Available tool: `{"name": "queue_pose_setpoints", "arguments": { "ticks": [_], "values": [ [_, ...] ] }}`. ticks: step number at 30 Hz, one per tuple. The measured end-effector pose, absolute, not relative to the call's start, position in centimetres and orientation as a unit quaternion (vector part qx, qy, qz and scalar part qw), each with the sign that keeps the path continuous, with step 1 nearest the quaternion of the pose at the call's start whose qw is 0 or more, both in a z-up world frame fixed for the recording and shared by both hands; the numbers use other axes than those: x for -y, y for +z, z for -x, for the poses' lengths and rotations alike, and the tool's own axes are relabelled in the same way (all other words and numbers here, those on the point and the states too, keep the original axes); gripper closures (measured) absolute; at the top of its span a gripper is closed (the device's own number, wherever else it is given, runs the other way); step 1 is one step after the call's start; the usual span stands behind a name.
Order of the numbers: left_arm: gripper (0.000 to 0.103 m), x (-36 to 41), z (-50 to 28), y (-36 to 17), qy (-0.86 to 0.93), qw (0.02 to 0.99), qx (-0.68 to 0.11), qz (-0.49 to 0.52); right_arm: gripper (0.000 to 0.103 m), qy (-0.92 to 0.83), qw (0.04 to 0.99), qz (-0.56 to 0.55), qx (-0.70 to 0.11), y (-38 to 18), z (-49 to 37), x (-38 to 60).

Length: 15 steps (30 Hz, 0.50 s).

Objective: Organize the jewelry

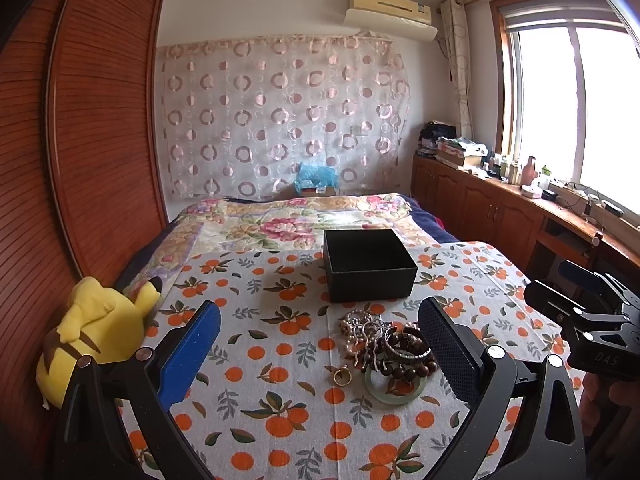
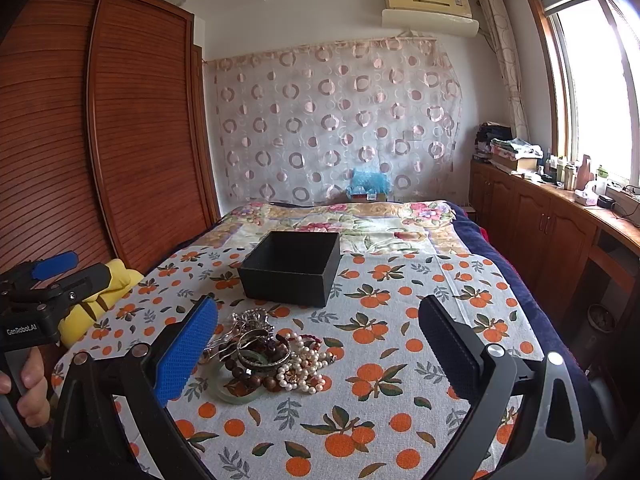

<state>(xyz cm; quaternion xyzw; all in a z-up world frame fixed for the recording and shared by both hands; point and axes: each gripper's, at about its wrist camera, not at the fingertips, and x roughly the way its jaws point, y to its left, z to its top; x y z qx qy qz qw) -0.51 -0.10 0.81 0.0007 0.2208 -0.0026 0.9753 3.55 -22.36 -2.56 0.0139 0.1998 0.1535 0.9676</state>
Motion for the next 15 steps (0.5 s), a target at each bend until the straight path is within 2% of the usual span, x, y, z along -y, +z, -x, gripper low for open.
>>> {"name": "queue_pose_setpoints", "arguments": {
  "ticks": [15],
  "values": [
    [0.007, 0.16, 0.59, 0.82, -0.003, 0.976, -0.219, 0.0, 0.002, 0.154, 0.967, -0.014, -0.2, -2.56, -3.62, 22.32]
  ]
}}
